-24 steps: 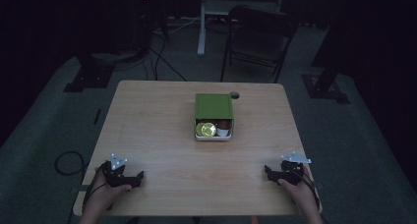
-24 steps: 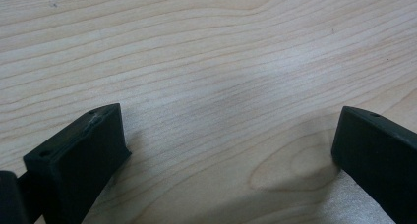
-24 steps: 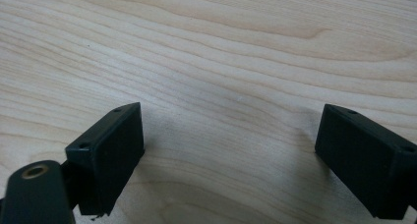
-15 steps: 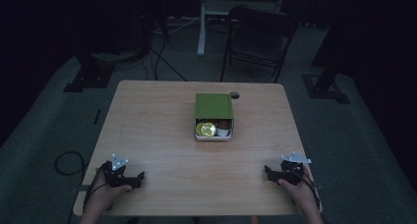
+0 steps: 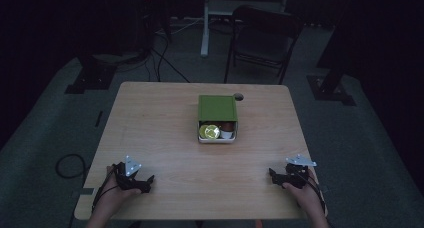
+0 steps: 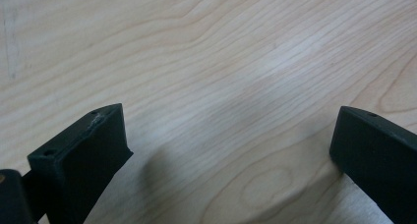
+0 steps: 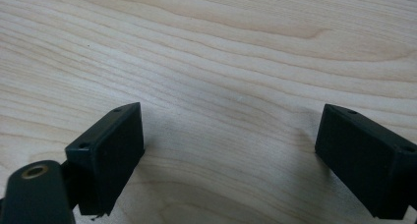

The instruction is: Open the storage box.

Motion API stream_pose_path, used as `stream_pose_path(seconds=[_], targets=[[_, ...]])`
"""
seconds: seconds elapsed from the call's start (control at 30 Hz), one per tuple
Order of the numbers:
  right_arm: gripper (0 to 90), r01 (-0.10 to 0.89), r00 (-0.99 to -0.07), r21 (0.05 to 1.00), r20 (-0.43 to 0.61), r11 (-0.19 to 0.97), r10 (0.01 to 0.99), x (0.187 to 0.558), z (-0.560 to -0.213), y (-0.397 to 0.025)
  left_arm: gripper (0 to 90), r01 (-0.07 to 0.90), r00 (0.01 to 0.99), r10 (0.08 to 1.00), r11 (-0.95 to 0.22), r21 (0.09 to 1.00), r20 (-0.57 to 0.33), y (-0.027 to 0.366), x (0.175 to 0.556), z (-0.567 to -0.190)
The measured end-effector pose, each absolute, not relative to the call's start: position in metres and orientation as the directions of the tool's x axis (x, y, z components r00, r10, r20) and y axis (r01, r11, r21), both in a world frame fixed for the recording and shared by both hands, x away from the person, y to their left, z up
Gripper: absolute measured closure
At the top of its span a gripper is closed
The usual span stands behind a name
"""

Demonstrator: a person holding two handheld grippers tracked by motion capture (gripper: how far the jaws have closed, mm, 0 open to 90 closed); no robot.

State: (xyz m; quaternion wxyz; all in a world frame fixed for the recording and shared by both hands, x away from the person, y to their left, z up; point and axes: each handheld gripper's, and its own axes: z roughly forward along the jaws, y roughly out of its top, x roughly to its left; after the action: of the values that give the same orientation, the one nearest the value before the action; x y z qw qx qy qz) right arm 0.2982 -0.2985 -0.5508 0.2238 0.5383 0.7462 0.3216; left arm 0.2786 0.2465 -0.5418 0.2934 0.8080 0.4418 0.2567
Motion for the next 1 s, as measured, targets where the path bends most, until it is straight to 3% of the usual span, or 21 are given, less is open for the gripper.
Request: stream_pose_path(seconds=[1.0], targets=[[10.6, 0.659, -0.32, 0.721, 0.013, 0.213, 0.947, 0.298, -0.551, -0.299, 1.5, 0.345, 0.644, 0.704, -0.617, 0.707, 0.299, 0.177, 0.289, -0.53]])
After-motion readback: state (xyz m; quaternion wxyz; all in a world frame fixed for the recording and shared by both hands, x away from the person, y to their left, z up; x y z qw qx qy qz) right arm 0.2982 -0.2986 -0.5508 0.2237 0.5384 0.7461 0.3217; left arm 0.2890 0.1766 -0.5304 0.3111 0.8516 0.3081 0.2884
